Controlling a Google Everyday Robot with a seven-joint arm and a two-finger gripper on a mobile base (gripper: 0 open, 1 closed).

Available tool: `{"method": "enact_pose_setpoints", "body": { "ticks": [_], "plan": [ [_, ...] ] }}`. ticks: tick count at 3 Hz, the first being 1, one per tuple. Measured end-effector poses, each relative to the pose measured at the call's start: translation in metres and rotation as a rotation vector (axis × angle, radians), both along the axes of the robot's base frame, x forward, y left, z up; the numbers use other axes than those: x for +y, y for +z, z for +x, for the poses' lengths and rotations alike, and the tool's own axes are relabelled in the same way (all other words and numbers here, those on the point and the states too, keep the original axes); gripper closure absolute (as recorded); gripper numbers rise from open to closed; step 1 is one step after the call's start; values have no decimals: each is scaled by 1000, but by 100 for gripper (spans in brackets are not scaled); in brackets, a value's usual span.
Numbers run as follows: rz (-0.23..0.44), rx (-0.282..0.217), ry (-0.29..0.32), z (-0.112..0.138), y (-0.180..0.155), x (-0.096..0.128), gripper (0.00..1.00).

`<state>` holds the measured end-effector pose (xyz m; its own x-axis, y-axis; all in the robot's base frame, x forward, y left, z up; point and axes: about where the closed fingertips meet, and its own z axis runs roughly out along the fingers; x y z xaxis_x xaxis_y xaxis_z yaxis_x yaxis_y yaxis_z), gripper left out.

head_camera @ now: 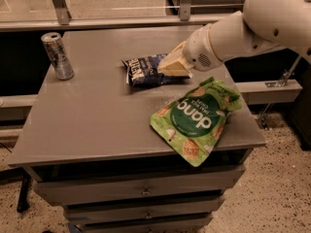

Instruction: Move blue chip bag near green rice chip bag

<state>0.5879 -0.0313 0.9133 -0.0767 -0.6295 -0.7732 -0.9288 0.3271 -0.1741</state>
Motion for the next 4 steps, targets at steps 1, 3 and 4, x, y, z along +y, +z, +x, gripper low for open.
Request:
{"method": "enact_pose_setpoints", "body": {
  "ticks": [1, 3, 4],
  "plan": [
    [-16, -4, -14, 0, -13, 2, 59],
    [-5, -52, -58, 28, -36, 11, 12],
    [9, -70, -69, 42, -42, 18, 0]
  ]
}}
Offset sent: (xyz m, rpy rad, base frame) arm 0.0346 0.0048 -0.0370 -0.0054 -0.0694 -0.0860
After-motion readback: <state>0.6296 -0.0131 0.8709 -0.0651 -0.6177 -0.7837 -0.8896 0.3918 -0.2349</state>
